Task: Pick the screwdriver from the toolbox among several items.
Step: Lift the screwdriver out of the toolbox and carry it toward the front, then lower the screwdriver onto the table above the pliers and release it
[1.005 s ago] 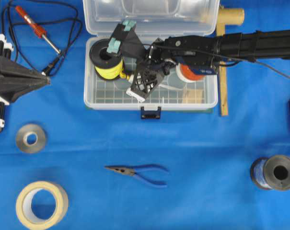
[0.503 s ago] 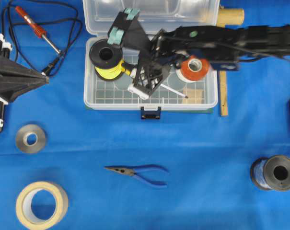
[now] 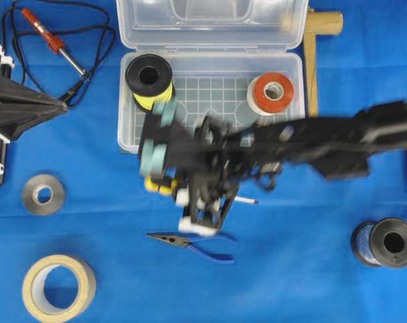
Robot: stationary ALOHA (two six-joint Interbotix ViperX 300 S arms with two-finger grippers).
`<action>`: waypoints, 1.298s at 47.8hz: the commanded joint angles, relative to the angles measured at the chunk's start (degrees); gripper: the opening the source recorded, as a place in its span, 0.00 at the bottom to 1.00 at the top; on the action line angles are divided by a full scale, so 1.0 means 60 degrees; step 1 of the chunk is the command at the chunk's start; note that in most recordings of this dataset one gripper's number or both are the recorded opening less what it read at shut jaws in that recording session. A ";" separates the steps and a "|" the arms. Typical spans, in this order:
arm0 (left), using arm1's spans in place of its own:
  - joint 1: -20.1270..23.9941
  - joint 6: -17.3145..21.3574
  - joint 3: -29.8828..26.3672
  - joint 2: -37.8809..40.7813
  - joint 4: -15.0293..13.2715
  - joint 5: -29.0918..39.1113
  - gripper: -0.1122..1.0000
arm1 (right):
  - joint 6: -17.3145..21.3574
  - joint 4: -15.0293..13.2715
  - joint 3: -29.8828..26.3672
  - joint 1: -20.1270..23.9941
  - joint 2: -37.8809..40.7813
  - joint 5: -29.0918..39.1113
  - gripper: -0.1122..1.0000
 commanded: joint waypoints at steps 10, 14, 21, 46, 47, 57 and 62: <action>0.0059 0.0000 -0.0059 0.0000 -0.0015 -0.0044 0.10 | 0.0015 -0.0352 -0.0674 0.0615 0.1538 -0.0117 0.35; 0.0059 0.0000 -0.0015 0.0000 -0.0015 -0.0029 0.11 | 0.0000 -0.0513 -0.0718 0.0688 0.1758 -0.0132 0.35; 0.0059 -0.0015 0.0044 -0.0015 -0.0015 -0.0044 0.10 | 0.0000 -0.0601 -0.0718 0.0718 0.2124 -0.0132 0.35; 0.0059 -0.0015 0.0059 -0.0146 -0.0015 -0.0029 0.11 | 0.0103 -0.0586 -0.0718 0.0630 0.2520 -0.0146 0.35; 0.0059 -0.0015 0.0059 -0.0161 -0.0015 -0.0029 0.11 | 0.0117 -0.0586 -0.0718 0.0630 0.2520 -0.0146 0.37; 0.0059 -0.0044 0.0059 -0.0234 -0.0015 -0.0015 0.11 | 0.0234 -0.0688 -0.0703 0.0513 0.1553 0.0410 0.82; 0.0059 -0.0190 0.0088 -0.0249 -0.0015 0.0059 0.11 | 0.0264 -0.1128 -0.0557 0.0542 0.0527 0.0967 0.76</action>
